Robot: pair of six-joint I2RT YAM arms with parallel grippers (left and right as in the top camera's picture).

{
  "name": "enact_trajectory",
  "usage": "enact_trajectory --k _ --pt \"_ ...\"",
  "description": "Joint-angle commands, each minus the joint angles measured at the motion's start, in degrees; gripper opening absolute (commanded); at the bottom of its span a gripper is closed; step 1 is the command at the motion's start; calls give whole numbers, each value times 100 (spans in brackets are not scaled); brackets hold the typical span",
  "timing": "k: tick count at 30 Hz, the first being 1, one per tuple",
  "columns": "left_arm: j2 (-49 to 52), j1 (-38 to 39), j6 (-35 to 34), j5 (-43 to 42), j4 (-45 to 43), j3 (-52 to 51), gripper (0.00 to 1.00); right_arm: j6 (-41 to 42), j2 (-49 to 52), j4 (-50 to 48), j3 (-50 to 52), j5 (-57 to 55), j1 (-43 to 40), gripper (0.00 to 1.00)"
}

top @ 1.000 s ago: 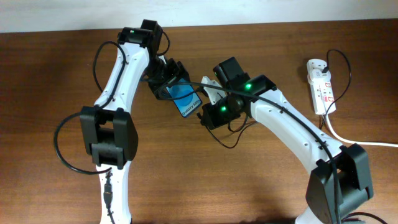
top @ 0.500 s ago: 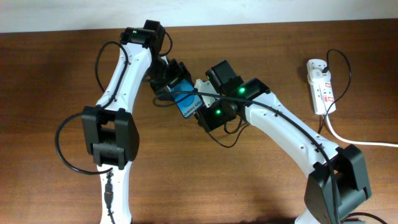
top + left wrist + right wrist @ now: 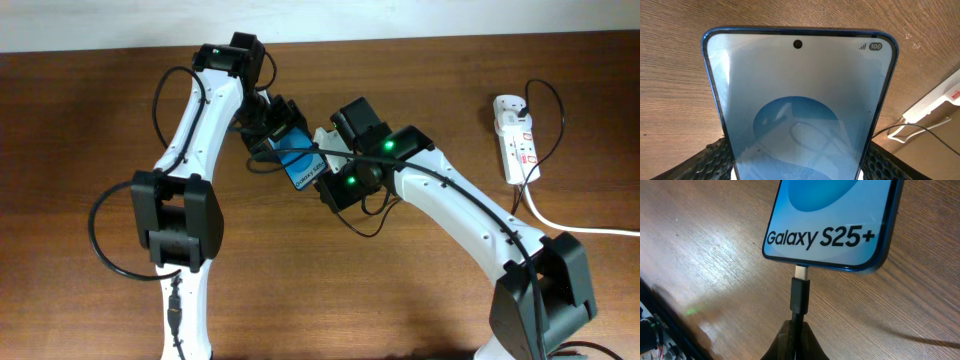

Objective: Plug charger to phone and switch on socket

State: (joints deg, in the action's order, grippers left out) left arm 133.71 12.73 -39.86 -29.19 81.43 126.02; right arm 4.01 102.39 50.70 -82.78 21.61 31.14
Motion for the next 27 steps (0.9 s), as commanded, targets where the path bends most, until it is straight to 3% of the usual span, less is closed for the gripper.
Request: enact_trajectory --k 1,27 --pt "-282 26 114 -299 127 105 0 -57 28 -68 28 -232 35 4" --pt "-282 74 116 -299 352 107 0 -227 28 -212 28 -603 35 4"
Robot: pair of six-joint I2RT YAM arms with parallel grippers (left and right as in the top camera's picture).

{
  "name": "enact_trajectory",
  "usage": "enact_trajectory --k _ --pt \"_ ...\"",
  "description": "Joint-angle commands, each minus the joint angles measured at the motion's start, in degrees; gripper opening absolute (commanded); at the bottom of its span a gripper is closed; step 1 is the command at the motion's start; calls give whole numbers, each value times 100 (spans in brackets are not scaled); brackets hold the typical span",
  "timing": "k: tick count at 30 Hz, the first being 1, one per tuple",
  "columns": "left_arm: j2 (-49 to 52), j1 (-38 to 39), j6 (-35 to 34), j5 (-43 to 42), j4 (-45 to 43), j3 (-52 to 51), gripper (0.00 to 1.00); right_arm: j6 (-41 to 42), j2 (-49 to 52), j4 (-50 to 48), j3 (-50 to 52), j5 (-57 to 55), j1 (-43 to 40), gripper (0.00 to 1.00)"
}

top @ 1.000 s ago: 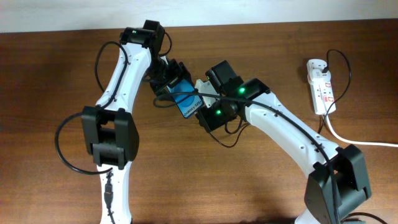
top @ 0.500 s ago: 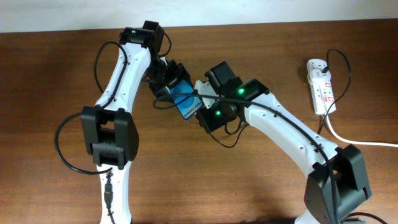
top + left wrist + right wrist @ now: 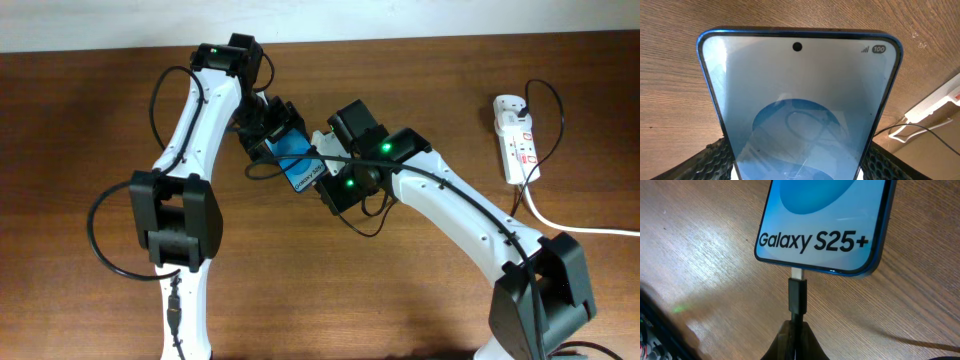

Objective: Plug charger to phone and switch on socket

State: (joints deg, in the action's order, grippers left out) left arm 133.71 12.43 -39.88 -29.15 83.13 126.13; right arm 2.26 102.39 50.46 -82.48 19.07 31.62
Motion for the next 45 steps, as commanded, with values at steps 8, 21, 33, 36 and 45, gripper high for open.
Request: enact_trajectory --k 8,21,33,36,45 --pt "-282 153 116 -304 190 94 0 -48 31 -358 -2 -348 -13 4" --pt "-282 153 118 -299 181 94 0 -50 31 -258 -2 -758 -13 4" --pt "-282 153 116 -299 181 94 0 -31 31 -278 -2 -789 -13 4" --pt "-282 153 116 -302 179 96 0 -28 31 -337 -2 -605 -13 4" --pt "-282 151 116 111 103 94 0 -28 31 -269 -2 -573 -13 4"
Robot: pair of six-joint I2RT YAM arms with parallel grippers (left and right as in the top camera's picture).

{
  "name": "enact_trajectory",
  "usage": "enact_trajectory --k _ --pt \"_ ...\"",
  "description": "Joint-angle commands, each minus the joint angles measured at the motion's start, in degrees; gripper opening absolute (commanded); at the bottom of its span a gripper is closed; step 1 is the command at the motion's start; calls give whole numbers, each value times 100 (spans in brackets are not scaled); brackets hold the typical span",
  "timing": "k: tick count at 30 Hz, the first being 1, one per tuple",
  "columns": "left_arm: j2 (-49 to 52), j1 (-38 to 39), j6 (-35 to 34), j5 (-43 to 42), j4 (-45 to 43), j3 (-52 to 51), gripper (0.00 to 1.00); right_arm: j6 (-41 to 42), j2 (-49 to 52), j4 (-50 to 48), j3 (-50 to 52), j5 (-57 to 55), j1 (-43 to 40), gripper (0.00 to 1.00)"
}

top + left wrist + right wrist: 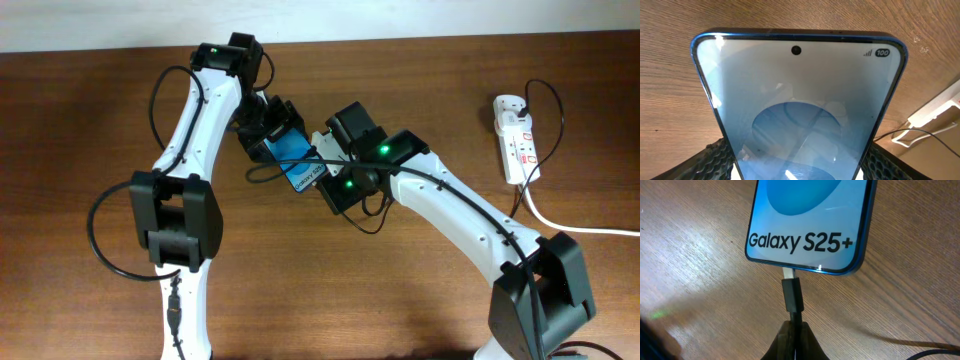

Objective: Plug charger to phone and switch on socket

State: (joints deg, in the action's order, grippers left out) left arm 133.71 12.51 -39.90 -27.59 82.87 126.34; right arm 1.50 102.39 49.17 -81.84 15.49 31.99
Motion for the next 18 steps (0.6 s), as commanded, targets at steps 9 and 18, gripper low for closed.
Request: enact_trajectory --k 9,18 --pt "-282 0 111 83 -142 72 0 46 28 -15 -68 61 -57 4" --pt "-282 -317 114 83 -120 72 0 170 -61 177 -94 59 -293 4"
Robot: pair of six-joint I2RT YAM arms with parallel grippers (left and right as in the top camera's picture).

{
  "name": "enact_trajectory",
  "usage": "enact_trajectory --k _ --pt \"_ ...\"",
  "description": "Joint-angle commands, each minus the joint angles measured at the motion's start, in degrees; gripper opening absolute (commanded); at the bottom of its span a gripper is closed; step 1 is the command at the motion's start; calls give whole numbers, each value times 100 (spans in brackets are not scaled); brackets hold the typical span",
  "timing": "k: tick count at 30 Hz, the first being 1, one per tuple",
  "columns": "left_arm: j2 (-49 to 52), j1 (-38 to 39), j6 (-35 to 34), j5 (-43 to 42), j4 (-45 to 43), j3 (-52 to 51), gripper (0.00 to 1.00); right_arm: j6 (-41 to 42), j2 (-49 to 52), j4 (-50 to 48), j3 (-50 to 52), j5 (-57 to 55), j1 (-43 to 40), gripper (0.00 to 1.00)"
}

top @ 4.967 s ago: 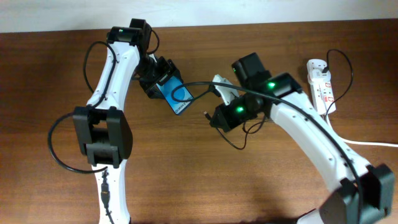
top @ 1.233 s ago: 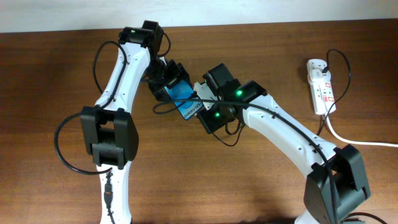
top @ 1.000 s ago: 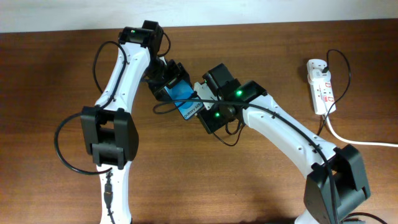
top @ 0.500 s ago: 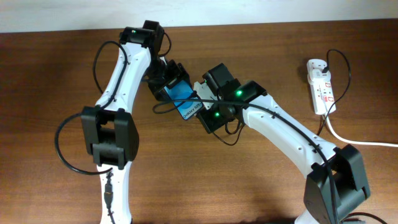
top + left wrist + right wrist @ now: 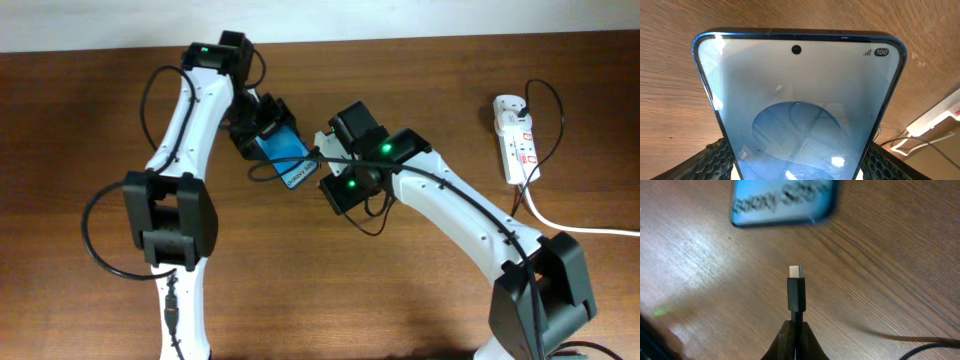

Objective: Plug charger to phone and switch on socket

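A blue phone with a lit "Galaxy S25+" screen is held by my left gripper; in the left wrist view the phone fills the frame between the black padded fingers. My right gripper is shut on the black charger cable, whose USB-C plug points at the phone's bottom edge with a clear gap of bare table between them. The white socket strip lies at the far right.
The wooden table carries the black charger cable, looping under the right arm. A white lead runs from the socket strip off the right edge. Both arms crowd the table's upper middle.
The phone in my left gripper has moved away to the left. The plug's tip was at the phone's bottom port; now it stands free with a gap before the phone.
At all three earlier moments my left gripper held the phone and my right gripper held the plug with its tip at the phone's bottom port, the phone shifting slightly left each time. Now phone and plug are apart.
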State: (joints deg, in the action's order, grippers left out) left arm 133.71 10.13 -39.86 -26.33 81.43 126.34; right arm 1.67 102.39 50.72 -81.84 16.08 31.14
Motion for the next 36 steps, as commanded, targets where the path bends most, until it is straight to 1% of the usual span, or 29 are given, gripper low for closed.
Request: enact_trajectory --k 1,4,8,11,13,15,16,17,18,20,21,22,26,29,32,36 --pt "-282 -79 109 -44 26 72 0 181 -66 20 -98 -2 -256 4" --pt "-282 -79 111 -44 31 72 0 184 -63 -48 -96 -35 -538 4" --pt "-282 -76 114 -44 94 72 0 356 142 -352 -85 -647 -1016 4" --pt "-282 -76 114 -37 146 72 0 358 398 -431 -85 -623 -1233 5" --pt "-282 -55 114 79 179 72 0 358 588 -428 -85 -616 -1322 15" --pt "-282 -26 111 195 199 72 0 369 719 -428 -85 -614 -1355 29" --pt "-282 -15 111 197 197 72 0 472 761 -442 -85 -623 -1366 45" --pt "-282 -4 109 197 184 72 0 555 761 -472 -85 -601 -1392 56" --pt "-282 -2 105 197 173 72 0 654 758 -494 -94 -601 -1403 59" --pt "-282 -2 -83 197 155 72 0 999 756 -485 -208 -313 -1473 70" --pt "-282 -2 -258 195 129 72 0 1163 748 -487 -299 63 -1517 84" --pt "-282 -2 -389 195 129 72 0 1296 748 -481 -372 225 -1543 91" --pt "-282 -2 -876 173 131 72 0 1801 726 -313 -868 463 -1558 95" --pt "-282 -9 -876 170 133 72 0 1832 726 -212 -1217 249 -1550 96" --pt "-282 -7 -879 149 133 72 0 1808 726 -37 -1333 -404 -1523 98" --pt "-282 -7 -892 63 129 72 0 1696 732 442 -1331 -1985 -1434 99"
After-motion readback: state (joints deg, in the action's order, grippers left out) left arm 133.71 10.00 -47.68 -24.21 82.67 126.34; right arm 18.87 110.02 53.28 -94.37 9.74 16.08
